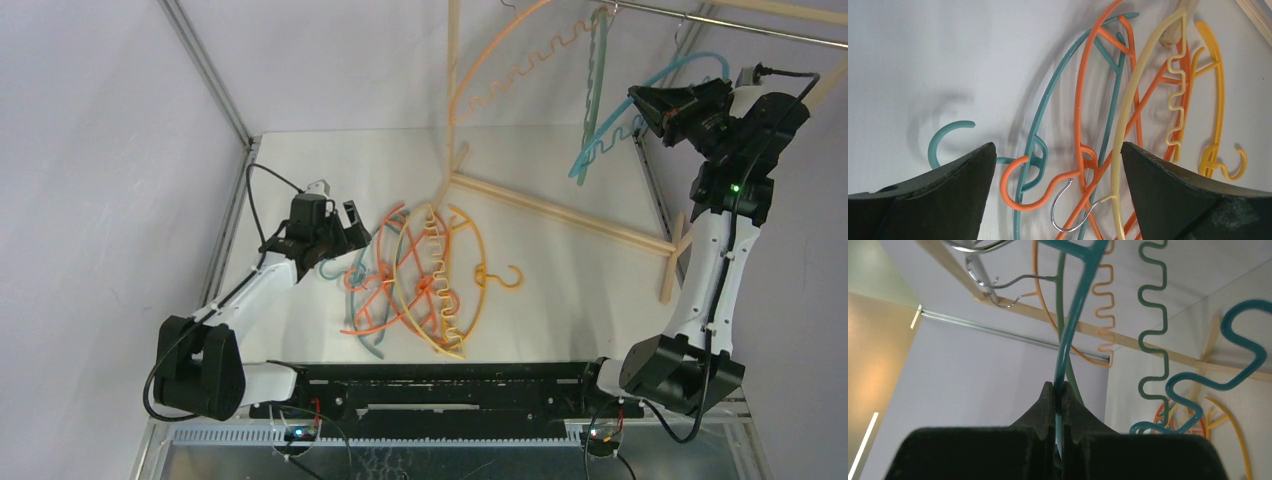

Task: Organize the hangers

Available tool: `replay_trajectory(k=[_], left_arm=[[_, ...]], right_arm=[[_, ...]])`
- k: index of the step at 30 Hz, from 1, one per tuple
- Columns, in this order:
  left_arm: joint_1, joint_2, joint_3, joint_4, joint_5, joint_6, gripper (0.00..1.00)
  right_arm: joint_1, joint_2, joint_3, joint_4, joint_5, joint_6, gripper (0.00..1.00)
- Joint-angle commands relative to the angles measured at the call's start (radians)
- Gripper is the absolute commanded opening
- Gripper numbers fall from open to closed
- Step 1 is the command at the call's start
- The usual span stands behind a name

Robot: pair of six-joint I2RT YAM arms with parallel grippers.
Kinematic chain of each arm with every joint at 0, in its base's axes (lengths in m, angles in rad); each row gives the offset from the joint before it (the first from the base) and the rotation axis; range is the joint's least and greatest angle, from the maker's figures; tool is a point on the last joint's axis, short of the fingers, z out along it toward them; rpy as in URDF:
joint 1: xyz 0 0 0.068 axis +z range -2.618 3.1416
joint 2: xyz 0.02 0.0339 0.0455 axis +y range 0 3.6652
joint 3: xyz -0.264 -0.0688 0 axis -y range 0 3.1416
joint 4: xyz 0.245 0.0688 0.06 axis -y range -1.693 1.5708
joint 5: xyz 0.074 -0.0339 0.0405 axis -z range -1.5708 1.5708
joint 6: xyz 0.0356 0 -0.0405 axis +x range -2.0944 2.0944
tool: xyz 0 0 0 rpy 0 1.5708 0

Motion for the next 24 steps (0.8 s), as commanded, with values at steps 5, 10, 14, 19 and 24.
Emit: replay_trajectory(k=[5, 10, 14, 19, 24], left_arm=[[0.018, -0.027, 0.028, 0.013, 0.003, 0.016, 1.0], [0.018, -0.027, 0.035, 0.014, 0.003, 0.011, 1.0], [0.02, -0.026, 0.045, 0.007, -0.004, 0.022, 1.0], [0.031, -0.031, 0.038, 0.006, -0.005, 0.028, 1.0], [0.046, -0.052, 0.025, 0.005, -0.005, 0.033, 1.0]], right_arm=[[0.039, 0.025, -0.048, 0.094, 0.028, -0.044, 0.0], [0.134, 0.069, -0.046, 0.133, 0.029, -0.016, 0.0], [0.258, 0.111, -0.039, 0.125, 0.071, -0.038, 0.0], [0.38, 0.21, -0.019, 0.174, 0.085, -0.018, 0.0], [0.465, 0.338, 0.12, 0.163, 0.115, -0.046, 0.0]])
